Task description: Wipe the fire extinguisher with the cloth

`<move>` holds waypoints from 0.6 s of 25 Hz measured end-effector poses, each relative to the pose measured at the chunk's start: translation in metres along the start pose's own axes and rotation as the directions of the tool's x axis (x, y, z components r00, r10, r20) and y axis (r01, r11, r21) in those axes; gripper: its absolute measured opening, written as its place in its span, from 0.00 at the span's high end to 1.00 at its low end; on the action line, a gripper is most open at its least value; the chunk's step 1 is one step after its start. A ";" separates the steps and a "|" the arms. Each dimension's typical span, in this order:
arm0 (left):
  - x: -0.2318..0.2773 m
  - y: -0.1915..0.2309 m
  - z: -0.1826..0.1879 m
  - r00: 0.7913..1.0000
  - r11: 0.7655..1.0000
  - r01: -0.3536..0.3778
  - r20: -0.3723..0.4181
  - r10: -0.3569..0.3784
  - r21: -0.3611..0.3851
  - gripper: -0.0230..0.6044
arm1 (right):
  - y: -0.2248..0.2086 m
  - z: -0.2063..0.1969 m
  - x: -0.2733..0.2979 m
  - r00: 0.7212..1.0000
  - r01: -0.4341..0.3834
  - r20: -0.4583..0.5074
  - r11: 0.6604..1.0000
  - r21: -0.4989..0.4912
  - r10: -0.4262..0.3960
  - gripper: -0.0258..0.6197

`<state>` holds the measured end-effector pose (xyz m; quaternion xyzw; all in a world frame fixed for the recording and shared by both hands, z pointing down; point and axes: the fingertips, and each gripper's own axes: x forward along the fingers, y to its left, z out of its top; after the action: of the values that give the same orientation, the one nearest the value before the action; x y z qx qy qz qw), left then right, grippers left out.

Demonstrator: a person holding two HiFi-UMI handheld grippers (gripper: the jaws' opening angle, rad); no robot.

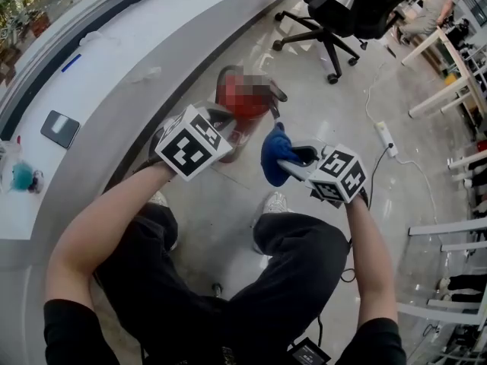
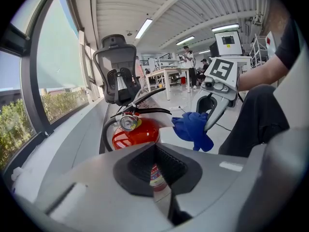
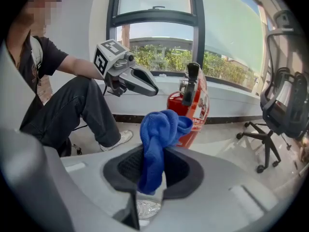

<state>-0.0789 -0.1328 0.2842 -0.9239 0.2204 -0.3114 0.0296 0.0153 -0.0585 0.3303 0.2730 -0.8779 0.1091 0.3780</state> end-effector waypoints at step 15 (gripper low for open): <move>0.007 -0.014 0.006 1.000 1.000 0.009 -0.005 -0.009 -0.004 0.95 | -0.026 0.036 0.029 0.999 0.043 0.027 0.999 -0.027 -0.042 0.83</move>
<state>-0.0657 -0.1238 0.2860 -0.9242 0.2170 -0.3131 0.0256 -0.0081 -0.1063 0.3262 0.2879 -0.8782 0.0852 0.3722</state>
